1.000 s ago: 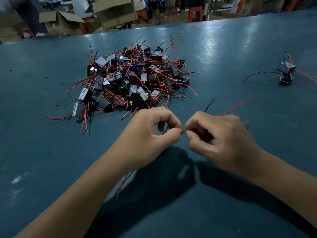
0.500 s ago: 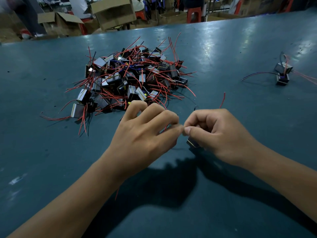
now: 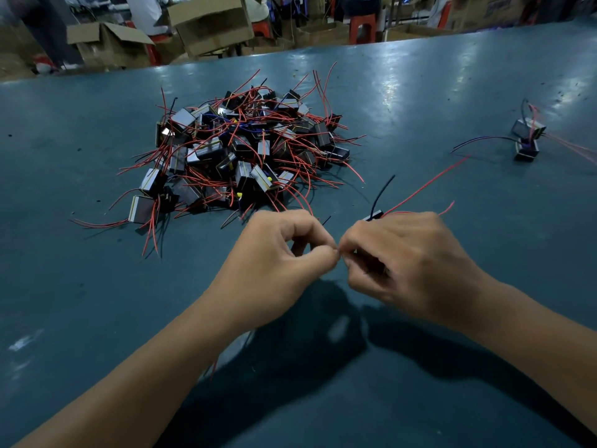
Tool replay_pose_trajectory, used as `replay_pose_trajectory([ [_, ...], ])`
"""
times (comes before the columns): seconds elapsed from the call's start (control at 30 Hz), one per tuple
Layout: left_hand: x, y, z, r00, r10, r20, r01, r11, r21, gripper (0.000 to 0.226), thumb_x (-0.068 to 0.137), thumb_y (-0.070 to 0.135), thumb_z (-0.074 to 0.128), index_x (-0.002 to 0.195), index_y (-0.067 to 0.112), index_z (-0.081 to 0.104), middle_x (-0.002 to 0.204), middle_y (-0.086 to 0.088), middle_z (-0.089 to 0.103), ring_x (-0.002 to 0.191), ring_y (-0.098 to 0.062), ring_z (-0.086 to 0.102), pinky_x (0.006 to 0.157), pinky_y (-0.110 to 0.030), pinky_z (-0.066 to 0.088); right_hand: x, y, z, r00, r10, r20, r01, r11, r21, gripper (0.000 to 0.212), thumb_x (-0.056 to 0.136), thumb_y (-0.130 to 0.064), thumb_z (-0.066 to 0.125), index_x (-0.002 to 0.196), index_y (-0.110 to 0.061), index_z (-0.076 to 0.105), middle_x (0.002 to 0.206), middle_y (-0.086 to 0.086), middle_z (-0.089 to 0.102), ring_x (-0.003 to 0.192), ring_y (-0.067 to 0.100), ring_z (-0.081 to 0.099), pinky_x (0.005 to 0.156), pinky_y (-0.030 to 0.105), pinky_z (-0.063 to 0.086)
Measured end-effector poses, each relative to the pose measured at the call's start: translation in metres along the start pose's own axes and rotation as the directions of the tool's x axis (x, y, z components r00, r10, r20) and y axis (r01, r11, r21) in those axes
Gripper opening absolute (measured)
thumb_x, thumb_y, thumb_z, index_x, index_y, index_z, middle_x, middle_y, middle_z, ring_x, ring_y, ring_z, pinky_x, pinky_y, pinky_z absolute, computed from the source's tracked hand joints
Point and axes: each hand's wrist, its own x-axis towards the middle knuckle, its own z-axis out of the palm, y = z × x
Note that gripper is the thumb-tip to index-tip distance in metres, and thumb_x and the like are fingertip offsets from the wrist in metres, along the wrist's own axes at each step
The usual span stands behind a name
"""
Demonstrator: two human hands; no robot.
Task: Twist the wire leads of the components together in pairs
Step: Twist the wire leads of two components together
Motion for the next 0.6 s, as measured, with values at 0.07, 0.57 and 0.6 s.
replay_pose_trajectory([
  [0.07, 0.0, 0.002, 0.0, 0.991, -0.135, 0.015, 0.135, 0.978, -0.156, 0.012, 0.075, 0.02, 0.067, 0.067, 0.012, 0.07, 0.054, 0.006, 0.055, 0.05, -0.005, 0.041, 0.047, -0.023, 0.032, 0.001, -0.002, -0.001, 1.0, 0.031, 0.002, -0.031, 0.999, 0.03, 0.013, 0.084, -0.014, 0.056, 0.073, -0.01, 0.062, 0.058, -0.008, 0.042, 0.051, 0.019, 0.039, 0.053, 0.028, 0.035],
  [0.57, -0.002, -0.008, -0.007, 0.687, 0.718, 0.111, -0.507, 0.365, 0.781, 0.013, 0.093, 0.014, 0.068, 0.083, 0.016, 0.076, 0.089, 0.003, 0.071, 0.075, -0.024, 0.065, 0.069, -0.039, 0.043, 0.007, -0.001, -0.003, 0.836, 0.461, 0.299, -0.533, 0.55, 0.642, 0.01, 0.078, -0.016, 0.06, 0.07, -0.01, 0.063, 0.048, 0.0, 0.044, 0.05, 0.014, 0.038, 0.049, 0.04, 0.036],
  [0.6, -0.002, -0.008, -0.006, 0.686, 0.717, 0.124, -0.51, 0.353, 0.784, 0.014, 0.094, 0.014, 0.067, 0.082, 0.015, 0.075, 0.089, 0.002, 0.071, 0.075, -0.025, 0.065, 0.069, -0.039, 0.042, 0.007, -0.001, -0.003, 0.828, 0.461, 0.318, -0.543, 0.52, 0.659, 0.011, 0.078, -0.016, 0.06, 0.07, -0.009, 0.064, 0.048, 0.006, 0.045, 0.05, 0.014, 0.04, 0.049, 0.037, 0.036],
])
